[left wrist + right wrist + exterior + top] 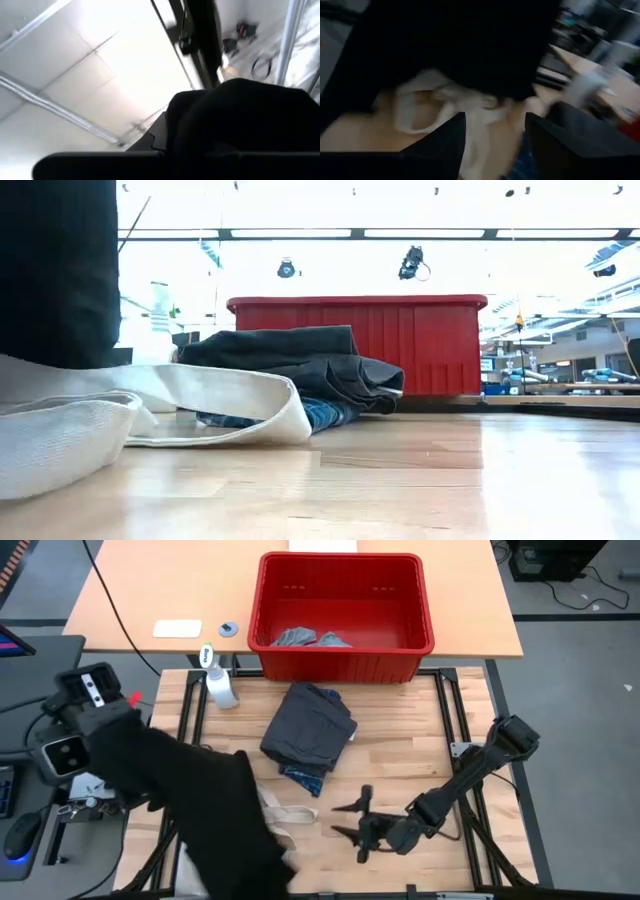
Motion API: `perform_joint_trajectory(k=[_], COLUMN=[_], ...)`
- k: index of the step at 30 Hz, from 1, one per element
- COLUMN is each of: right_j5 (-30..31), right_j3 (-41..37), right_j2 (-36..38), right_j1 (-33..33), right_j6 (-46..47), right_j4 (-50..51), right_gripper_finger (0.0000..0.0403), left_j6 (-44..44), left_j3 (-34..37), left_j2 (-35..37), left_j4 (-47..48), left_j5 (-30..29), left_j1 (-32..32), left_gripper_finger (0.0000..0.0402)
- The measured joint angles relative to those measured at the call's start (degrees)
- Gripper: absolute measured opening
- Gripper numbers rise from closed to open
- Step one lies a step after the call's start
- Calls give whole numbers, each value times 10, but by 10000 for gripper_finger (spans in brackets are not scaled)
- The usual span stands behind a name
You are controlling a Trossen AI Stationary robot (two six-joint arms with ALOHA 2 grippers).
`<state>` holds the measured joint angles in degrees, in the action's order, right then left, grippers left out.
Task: Fold Laundry from Bin
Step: Fold the black shirt
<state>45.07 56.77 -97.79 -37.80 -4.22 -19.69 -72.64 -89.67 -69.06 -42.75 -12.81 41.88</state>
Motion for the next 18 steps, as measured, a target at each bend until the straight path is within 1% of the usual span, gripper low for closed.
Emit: perform_joint_trajectory(k=[3,6,10,14,15,16,18], right_j5=[-47,-58,-62,-63,-69,-79,-106], right_j3=[14,62,140,206,220,232,250], right_j2=[-48,-100,-164,-181,-181,-181,-181], right_j1=[6,16,33,39,39,39,39], right_j6=[-42,-64,-65,-65,-63,-63,-70], right_j4=[-64,-81,-50,13,25,37,42], right_gripper_finger=[209,209,209,209,209,209,208], left_j6=[-49,-96,-128,-174,-181,-178,-163], left_j3=[0,-1,-1,-1,-1,-1,-1], left_j2=[0,-1,-3,-7,-7,-8,-8], left_j4=[5,25,71,96,101,111,118], left_j5=[-46,-125,-280,-430,-458,-474,-480], left_j1=[-10,-31,-63,-123,-144,-163,-202], left_gripper_finger=[32,32,32,32,32,32,31])
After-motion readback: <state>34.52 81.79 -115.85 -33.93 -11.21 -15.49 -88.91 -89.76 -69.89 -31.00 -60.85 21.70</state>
